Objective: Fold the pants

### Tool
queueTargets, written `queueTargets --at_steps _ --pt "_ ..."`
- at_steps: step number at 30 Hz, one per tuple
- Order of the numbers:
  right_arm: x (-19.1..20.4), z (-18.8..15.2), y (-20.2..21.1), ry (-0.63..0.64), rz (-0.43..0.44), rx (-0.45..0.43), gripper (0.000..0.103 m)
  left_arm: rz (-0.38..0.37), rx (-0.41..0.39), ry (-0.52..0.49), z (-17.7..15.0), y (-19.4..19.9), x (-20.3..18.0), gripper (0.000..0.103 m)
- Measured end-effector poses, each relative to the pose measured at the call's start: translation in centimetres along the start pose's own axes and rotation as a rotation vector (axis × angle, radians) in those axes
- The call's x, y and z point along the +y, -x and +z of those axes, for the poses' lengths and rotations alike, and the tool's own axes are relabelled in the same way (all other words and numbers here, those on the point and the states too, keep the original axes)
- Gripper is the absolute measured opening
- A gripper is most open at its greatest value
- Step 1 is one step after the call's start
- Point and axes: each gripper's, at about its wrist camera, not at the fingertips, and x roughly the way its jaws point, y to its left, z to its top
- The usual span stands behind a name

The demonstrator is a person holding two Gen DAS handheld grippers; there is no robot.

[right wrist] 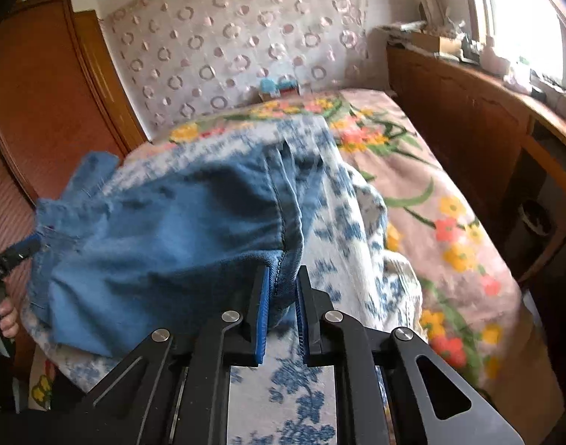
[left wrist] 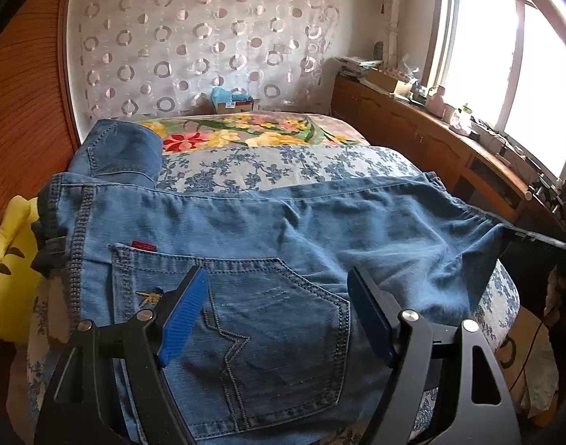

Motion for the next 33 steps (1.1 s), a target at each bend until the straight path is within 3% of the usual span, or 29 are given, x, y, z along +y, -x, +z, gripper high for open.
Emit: queueTargets --at_steps 11,23,33 --pt "4.5 3.0 1.6 0.143 0.107 -0.076 0.009 0.02 -0.02 0.026 0.0 1.4 1.3 0.078" --pt "14.1 6.6 2.9 0.38 0.308 -0.159 0.006 0.074 -0.055 0.068 0.0 3.6 3.8 0.078" --pt "20.2 7.7 1.3 0.497 0.496 -0.134 0.006 0.116 -0.064 0.104 -0.7 4.6 5.8 0.078"
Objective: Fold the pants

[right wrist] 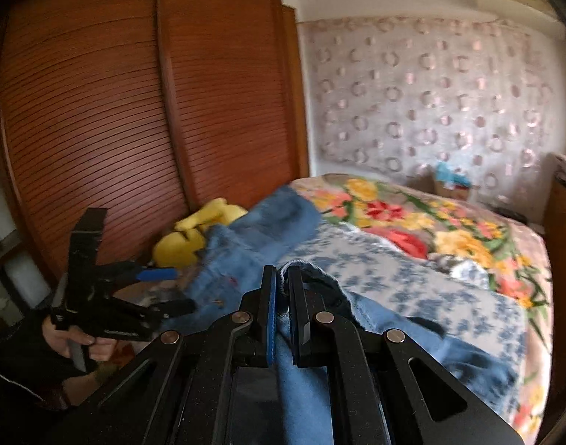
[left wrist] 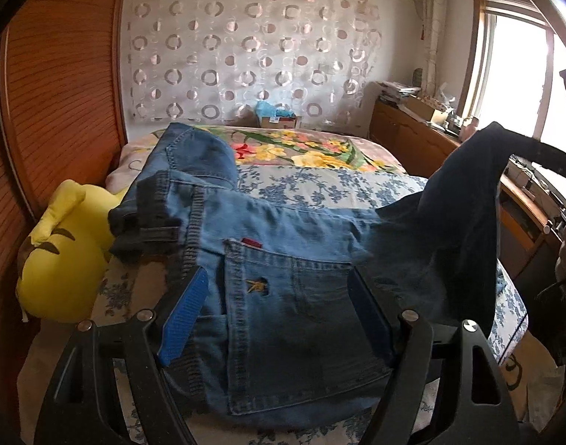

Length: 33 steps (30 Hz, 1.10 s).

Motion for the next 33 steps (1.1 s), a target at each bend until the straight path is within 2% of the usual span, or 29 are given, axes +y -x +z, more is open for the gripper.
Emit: queueTargets --at_steps 4,6,8,10,11,12,17,24,33 --pt "-0.1 -0.5 -3.3 -0.001 0.043 0.068 0.006 0.003 0.012 0.012 -0.4 -0.4 0.5 0.078" --pt "-0.5 -0.8 -4.8 -0.012 0.065 0.12 0.013 0.004 0.018 0.012 -0.6 -0.6 0.6 0.078" --pt "-0.9 -0.7 -5.7 -0.007 0.048 0.141 0.014 -0.001 0.024 0.01 -0.7 -0.8 0.4 0.078" --pt "-1.6 -0.9 -5.8 -0.009 0.043 0.148 0.023 -0.009 0.029 0.006 -0.7 -1.1 0.1 0.078" --pt "-1.9 -0.7 -5.8 -0.013 0.018 0.149 0.033 -0.013 0.031 0.004 -0.7 -1.3 -0.1 0.078" --pt "-2.1 -0.7 -5.8 -0.019 -0.009 0.148 0.036 -0.018 0.034 0.002 -0.6 -1.4 -0.3 0.078" --pt "-3.1 -1.9 -3.5 -0.065 -0.085 0.152 0.039 -0.045 0.047 -0.025 -0.3 -2.5 -1.6 0.078" --pt "-4.1 -4.2 -3.2 -0.107 -0.184 0.191 0.043 -0.091 0.083 -0.055 -0.4 -4.2 -3.4 0.078" --pt "-4.0 -4.5 -5.2 -0.152 -0.207 0.227 0.046 -0.127 0.146 -0.046 -0.8 -6.4 -3.8 0.078"
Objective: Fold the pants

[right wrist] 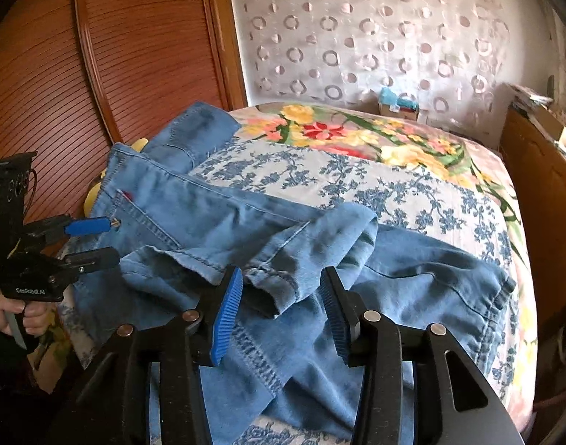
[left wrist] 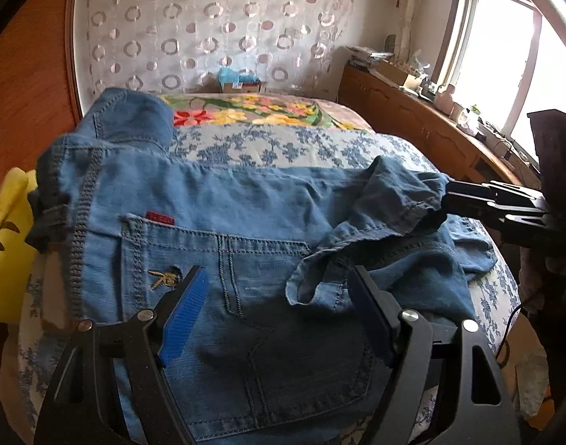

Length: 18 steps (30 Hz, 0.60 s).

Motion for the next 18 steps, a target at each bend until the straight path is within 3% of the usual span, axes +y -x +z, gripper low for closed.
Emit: queueTargets --at_steps 11,14,18 --pt "-1.9 0.6 -3.1 -0.067 0.021 0.059 0.046 -0.048 0.083 -0.006 -0.6 -2.7 -0.4 0.076" --pt "-2.3 0.6 -3.9 -0.08 0.033 0.072 0.046 -0.063 0.084 -0.009 -0.6 -2.8 -0.5 0.069" --pt "-2.9 0.7 -4.7 -0.107 0.045 0.088 0.046 -0.1 0.089 -0.022 -0.6 -2.7 -0.9 0.051"
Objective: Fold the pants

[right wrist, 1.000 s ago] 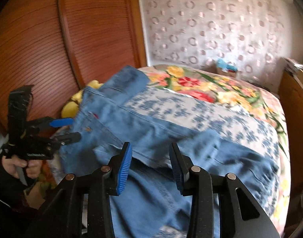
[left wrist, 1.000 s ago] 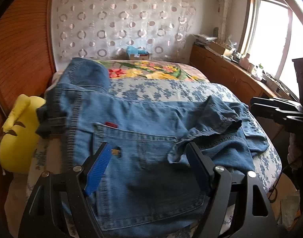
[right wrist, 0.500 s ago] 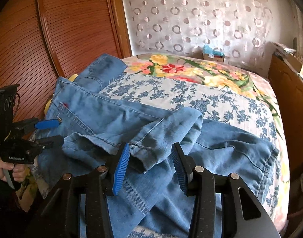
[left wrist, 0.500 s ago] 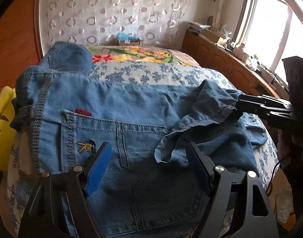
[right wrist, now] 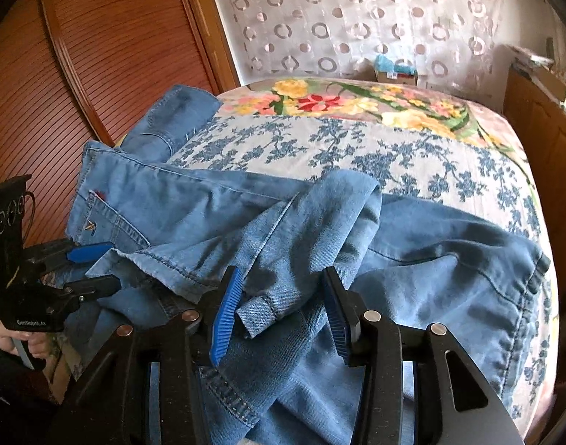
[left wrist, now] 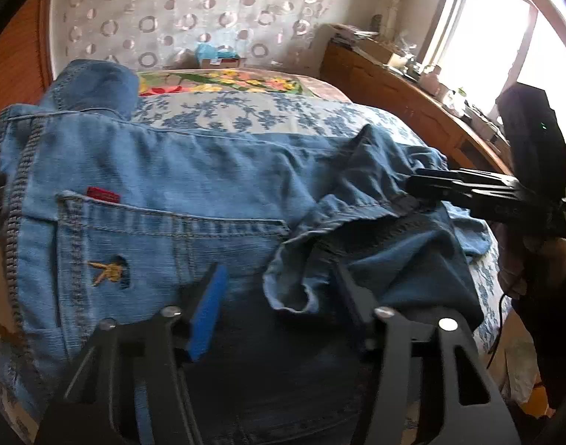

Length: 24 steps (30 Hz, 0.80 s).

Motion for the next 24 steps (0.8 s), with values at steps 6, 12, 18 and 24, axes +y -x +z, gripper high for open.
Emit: queueTargets --at_steps 6,12,18,24 --pt "-0.3 -0.1 -0.5 -0.009 0.037 -0.006 0.021 -0.041 0.003 -0.027 0.0 -0.2 -1.0 0.018" --pt "0.2 0.1 0.6 0.014 0.054 -0.064 0.009 -0.038 -0.045 -0.037 0.3 1.7 -1.4 0.005" --pt "0.9 1.0 3.6 0.041 0.072 -0.163 0.008 -0.045 -0.141 -0.037 1.0 6.0 -1.3 0.004" --pt "2.5 2.5 6.0 0.098 0.096 -0.226 0.007 -0.033 -0.233 -0.031 1.1 10.5 -0.6 0.004"
